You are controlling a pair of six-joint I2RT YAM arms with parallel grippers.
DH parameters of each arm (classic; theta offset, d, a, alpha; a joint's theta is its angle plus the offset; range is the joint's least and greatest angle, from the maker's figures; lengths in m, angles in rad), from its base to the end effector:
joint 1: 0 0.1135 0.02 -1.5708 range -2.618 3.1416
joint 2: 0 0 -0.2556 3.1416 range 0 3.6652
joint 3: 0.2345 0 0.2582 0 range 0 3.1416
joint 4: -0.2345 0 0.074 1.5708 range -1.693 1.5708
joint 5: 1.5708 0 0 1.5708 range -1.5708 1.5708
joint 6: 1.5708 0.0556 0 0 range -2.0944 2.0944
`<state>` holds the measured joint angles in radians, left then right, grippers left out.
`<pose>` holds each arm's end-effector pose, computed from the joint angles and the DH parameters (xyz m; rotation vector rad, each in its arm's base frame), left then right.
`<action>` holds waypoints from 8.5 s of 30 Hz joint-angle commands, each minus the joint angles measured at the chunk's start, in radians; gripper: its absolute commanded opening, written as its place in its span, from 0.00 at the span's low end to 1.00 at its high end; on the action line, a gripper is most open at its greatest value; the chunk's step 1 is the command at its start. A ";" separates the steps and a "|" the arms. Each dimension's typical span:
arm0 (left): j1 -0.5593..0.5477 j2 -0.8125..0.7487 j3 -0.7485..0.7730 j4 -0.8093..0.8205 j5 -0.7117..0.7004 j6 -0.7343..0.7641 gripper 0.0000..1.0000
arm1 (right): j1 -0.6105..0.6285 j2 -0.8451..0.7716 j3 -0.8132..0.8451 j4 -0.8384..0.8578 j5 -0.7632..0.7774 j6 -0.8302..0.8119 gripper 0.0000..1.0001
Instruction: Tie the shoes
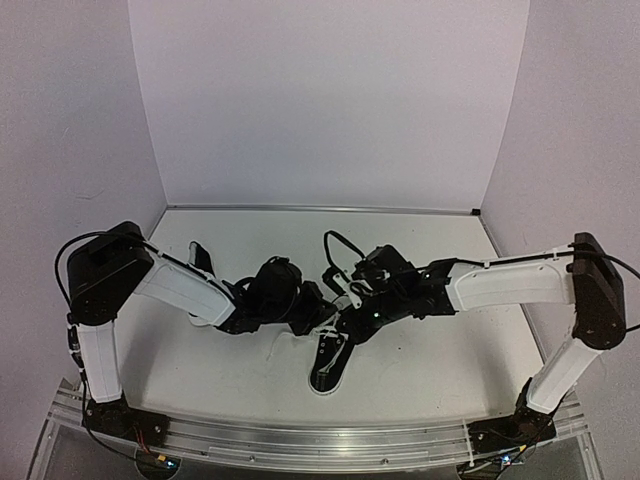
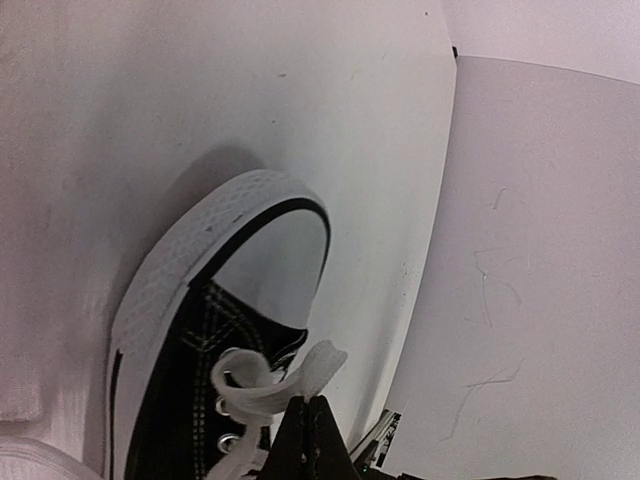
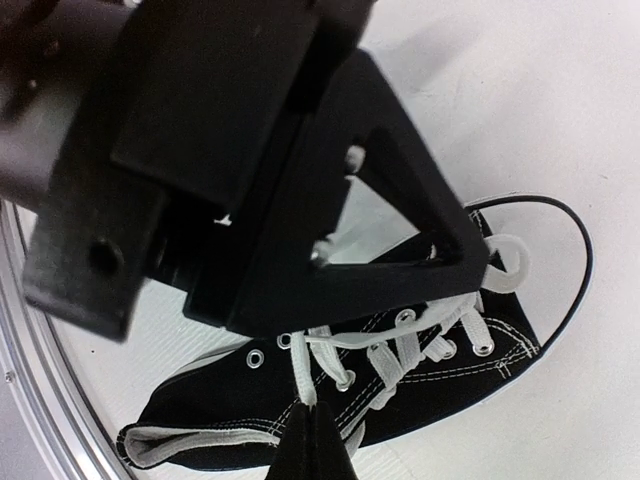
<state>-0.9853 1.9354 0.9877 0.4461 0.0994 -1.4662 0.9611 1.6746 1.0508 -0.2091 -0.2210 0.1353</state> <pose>0.2274 -0.3529 0.1212 -0.5226 2.4401 -1.4319 0.2028 0.3117 0.1748 -1.1106 2.2657 0.7467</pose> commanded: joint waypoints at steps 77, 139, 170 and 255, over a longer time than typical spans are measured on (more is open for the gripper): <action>-0.025 0.001 -0.239 0.429 0.143 -0.296 0.00 | 0.124 0.079 -0.229 0.511 0.266 0.590 0.28; 0.108 -0.483 0.231 -0.490 0.273 0.438 1.00 | 0.126 -0.213 -0.390 0.281 0.126 0.643 0.00; 0.184 -0.350 -0.050 -0.753 0.127 1.546 0.71 | 0.125 -0.218 -0.367 0.182 0.143 0.615 0.00; 0.014 -0.073 -0.152 -0.093 0.305 1.031 0.00 | 0.032 0.121 -0.145 0.280 0.229 0.546 0.00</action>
<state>-0.9570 1.8572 0.7951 0.2899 0.3637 -0.4206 1.0044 1.7335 0.8476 -0.0286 0.0242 0.7049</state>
